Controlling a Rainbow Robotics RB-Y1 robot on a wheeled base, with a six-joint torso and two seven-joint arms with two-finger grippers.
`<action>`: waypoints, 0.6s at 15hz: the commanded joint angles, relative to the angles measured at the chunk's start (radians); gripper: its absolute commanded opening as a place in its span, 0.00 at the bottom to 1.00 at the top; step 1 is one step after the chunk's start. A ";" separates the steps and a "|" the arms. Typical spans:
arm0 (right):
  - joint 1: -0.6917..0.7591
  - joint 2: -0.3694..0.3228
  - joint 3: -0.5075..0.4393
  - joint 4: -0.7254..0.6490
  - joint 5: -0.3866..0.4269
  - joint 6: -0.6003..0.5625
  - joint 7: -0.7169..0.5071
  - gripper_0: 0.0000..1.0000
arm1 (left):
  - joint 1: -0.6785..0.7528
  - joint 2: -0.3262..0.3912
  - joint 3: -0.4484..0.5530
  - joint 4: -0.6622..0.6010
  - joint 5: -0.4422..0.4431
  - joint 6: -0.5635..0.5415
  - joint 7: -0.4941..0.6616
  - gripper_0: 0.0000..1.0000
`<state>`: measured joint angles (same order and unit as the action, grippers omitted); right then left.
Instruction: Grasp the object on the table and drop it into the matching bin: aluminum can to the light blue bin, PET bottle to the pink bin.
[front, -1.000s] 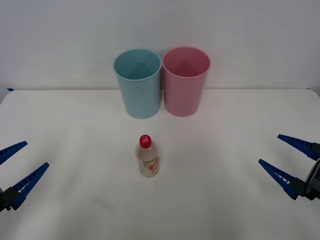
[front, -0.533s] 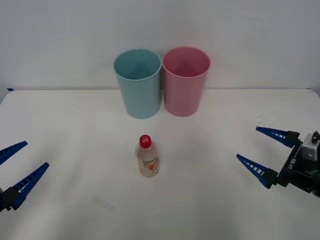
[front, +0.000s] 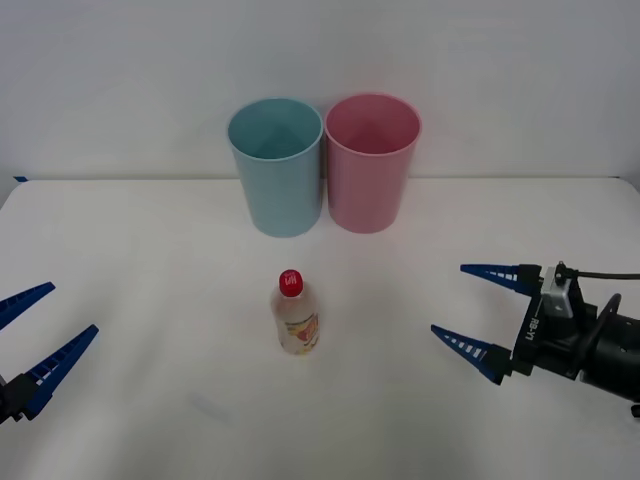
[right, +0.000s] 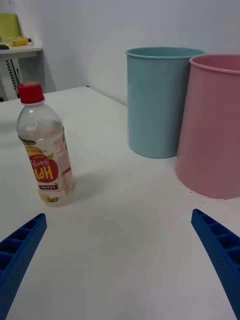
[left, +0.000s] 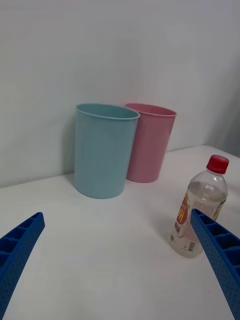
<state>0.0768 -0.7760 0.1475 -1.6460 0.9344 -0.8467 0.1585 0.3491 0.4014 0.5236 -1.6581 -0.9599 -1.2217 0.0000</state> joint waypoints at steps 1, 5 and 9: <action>-0.042 -0.023 0.080 0.000 -0.025 0.029 0.007 1.00 | 0.000 0.000 0.000 0.000 0.000 0.000 0.000 1.00; -0.109 -0.052 0.218 0.000 -0.078 0.109 0.030 1.00 | 0.000 0.000 0.000 0.000 0.000 0.000 0.000 1.00; -0.178 -0.055 0.336 0.000 -0.098 0.181 0.052 1.00 | 0.000 0.000 0.000 0.000 0.000 0.000 0.000 1.00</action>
<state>-0.0888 -0.8315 0.4621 -1.6460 0.8404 -0.6792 0.2057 0.3491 0.4014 0.5236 -1.6581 -0.9599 -1.2217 0.0000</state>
